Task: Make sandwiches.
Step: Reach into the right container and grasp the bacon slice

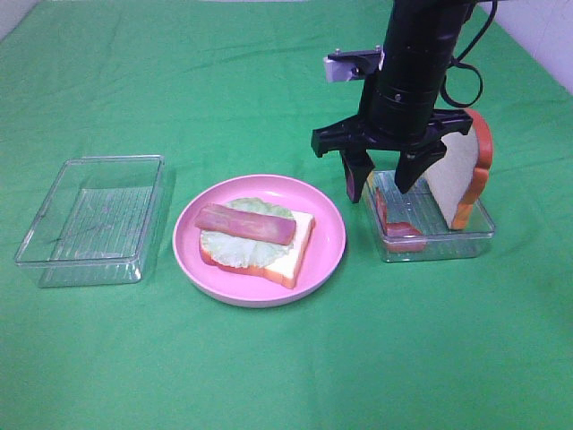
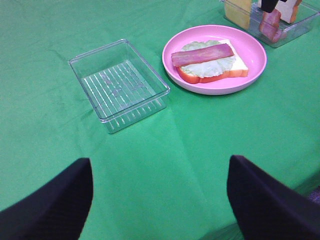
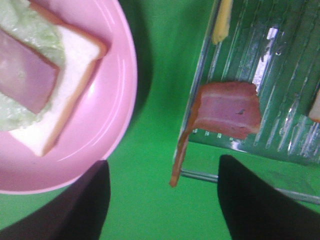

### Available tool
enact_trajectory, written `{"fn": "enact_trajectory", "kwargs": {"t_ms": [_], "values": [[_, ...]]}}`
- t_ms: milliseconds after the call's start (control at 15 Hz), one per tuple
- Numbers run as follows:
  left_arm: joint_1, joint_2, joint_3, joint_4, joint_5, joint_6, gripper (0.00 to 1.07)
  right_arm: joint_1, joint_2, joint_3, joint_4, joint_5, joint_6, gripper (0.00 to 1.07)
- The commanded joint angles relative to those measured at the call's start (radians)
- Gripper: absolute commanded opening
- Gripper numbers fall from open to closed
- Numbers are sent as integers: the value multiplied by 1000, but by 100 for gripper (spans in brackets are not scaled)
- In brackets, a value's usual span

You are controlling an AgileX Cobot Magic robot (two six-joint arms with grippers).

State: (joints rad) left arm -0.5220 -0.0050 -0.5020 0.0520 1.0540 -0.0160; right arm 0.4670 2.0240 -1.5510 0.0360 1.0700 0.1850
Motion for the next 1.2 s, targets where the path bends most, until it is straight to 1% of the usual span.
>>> {"fn": "enact_trajectory", "kwargs": {"t_ms": [67, 133, 200, 400, 467, 933, 1200], "values": [[-2, -20, 4, -9, -9, -1, 72, -2, 34, -7, -57, 2, 13, 59], [-2, -20, 4, -9, -9, -1, 72, -2, 38, -7, -61, -4, 13, 58], [-2, -20, 4, -9, -9, -1, 72, -2, 48, -7, -60, -34, 13, 52], [-2, -20, 4, -9, -9, -1, 72, -2, 52, -7, -59, -44, 13, 43], [-2, -20, 4, -9, -9, -1, 72, -2, 52, -7, -59, -41, 13, 42], [-2, -20, 4, -9, -9, -1, 72, -2, 53, -7, -98, -41, 28, 42], [-2, -20, 4, -9, -9, -1, 72, -2, 73, -7, -90, -30, 27, 37]]}}
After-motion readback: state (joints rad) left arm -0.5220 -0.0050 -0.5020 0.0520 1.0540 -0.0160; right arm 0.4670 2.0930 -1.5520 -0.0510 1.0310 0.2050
